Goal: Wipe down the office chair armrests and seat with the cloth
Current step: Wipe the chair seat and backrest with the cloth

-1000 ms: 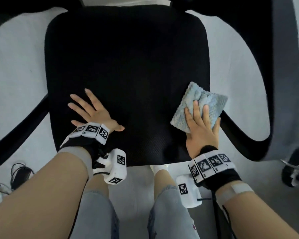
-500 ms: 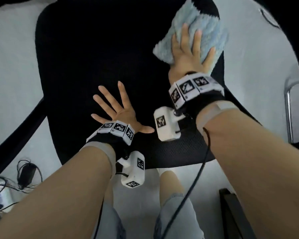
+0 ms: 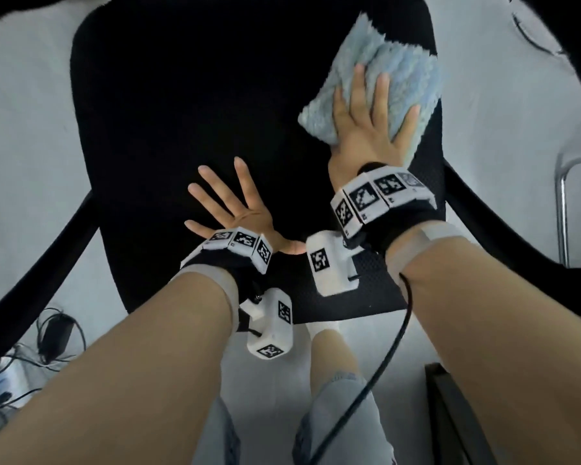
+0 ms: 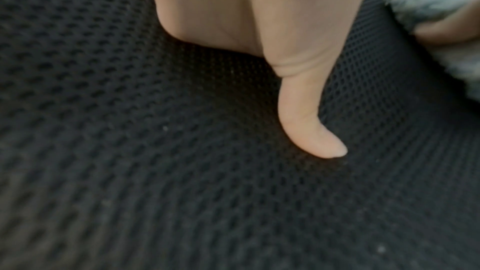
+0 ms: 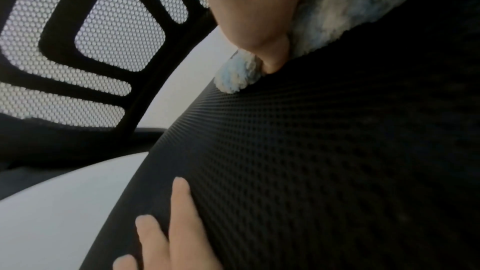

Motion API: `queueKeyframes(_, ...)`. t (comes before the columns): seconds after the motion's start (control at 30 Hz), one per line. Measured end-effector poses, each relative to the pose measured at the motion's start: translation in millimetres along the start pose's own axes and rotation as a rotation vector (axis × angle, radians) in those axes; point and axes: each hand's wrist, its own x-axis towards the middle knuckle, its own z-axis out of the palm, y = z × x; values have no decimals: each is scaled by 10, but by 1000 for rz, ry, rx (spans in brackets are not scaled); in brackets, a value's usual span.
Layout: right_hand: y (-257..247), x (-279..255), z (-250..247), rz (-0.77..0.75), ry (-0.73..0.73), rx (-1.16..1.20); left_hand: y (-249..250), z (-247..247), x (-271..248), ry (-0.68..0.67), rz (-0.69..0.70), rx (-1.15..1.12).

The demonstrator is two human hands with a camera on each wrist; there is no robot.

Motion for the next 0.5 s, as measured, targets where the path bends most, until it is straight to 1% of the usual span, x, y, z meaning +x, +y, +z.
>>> queueKeyframes(0.03, -3, -66, 14, 3, 18, 24, 14, -2, -5, 6, -13, -12)
queueKeyframes(0.1, 46, -395, 83, 8, 54, 36, 39, -3, -8, 0, -49, -13)
queueKeyframes(0.13, 89, -618, 121, 5, 22, 21, 51, -11, -9, -23, -54, -19)
queueKeyframes(0.17, 136, -824, 151, -10, -66, 8, 47, -16, -9, -49, -48, -28)
queueKeyframes(0.2, 191, -952, 183, -31, -154, -11, 50, -29, -16, -62, -32, -37)
queueKeyframes(0.23, 241, -966, 184, -53, -189, -24, 47, -40, -26, -68, -15, -34)
queueKeyframes(0.27, 248, -875, 153, -61, -172, -27, 44, -35, -26, -63, -7, -31)
queueKeyframes(0.3, 234, -711, 108, -55, -124, -36, 51, -21, -20, -38, -7, -31)
queueKeyframes(0.37, 133, -260, 31, -34, -30, -38, 54, -2, -19, 35, -19, -32)
queueKeyframes(0.43, 4, 134, -73, 14, -18, 3, 43, 3, -17, 20, -10, -28)
queueKeyframes(0.5, -66, 227, -93, 52, -15, 22, 40, -11, -11, -16, 1, -43)
